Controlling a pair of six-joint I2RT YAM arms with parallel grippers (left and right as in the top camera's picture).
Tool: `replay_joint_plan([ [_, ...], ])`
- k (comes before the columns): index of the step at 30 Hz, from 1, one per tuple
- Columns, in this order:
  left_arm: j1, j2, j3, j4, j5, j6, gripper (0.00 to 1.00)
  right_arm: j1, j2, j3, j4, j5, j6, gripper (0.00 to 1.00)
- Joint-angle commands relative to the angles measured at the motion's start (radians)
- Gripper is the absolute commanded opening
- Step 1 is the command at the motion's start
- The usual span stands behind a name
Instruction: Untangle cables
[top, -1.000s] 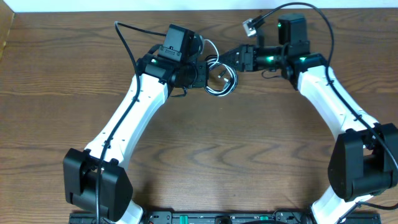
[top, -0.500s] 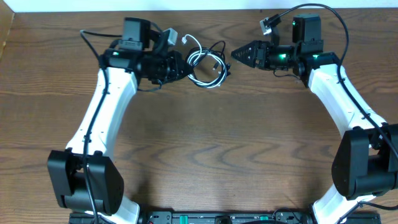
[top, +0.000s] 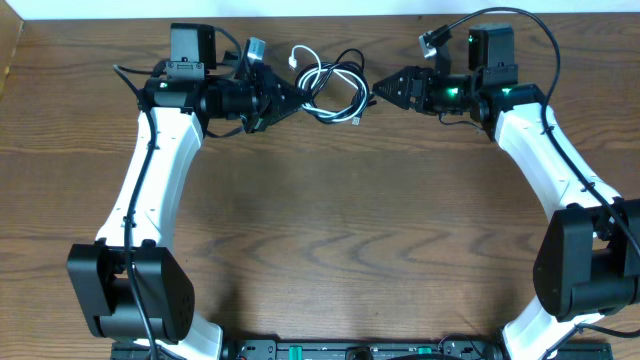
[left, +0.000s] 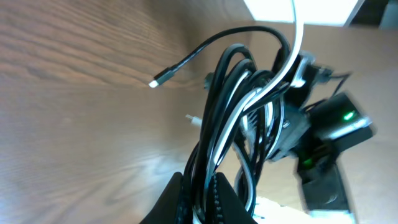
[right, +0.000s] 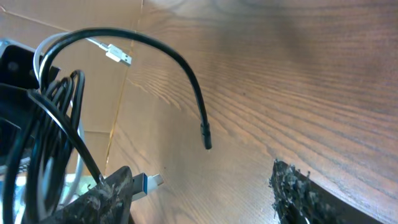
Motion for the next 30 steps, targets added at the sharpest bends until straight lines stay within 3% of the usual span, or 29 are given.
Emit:
replay_joint_plan([
  [1, 0.006, 0.006, -0.004, 0.046, 0.052, -0.249, 0.07, 0.003, 0.001, 0.013, -0.017, 0.002, -0.013, 0.68],
  [5, 0.006, 0.006, -0.004, 0.107, 0.050, -0.419, 0.07, 0.003, 0.001, 0.012, -0.041, 0.007, -0.034, 0.68],
  [8, 0.006, 0.006, -0.004, 0.117, 0.026, -0.480, 0.07, 0.003, 0.001, 0.012, -0.041, 0.008, -0.034, 0.68],
  [12, 0.006, 0.006, -0.004, 0.116, 0.013, -0.486, 0.07, 0.003, 0.001, 0.012, -0.033, -0.005, -0.053, 0.72],
  [20, 0.006, 0.006, -0.004, 0.116, -0.004, -0.486, 0.07, 0.009, 0.001, 0.012, 0.142, -0.333, -0.192, 0.73],
  [24, 0.005, 0.006, -0.004, 0.116, -0.003, -0.491, 0.07, 0.031, 0.001, 0.012, 0.140, -0.271, -0.190, 0.68],
  [30, 0.005, 0.006, -0.004, 0.116, 0.076, -0.557, 0.07, 0.104, 0.001, 0.012, 0.120, 0.031, -0.107, 0.63],
])
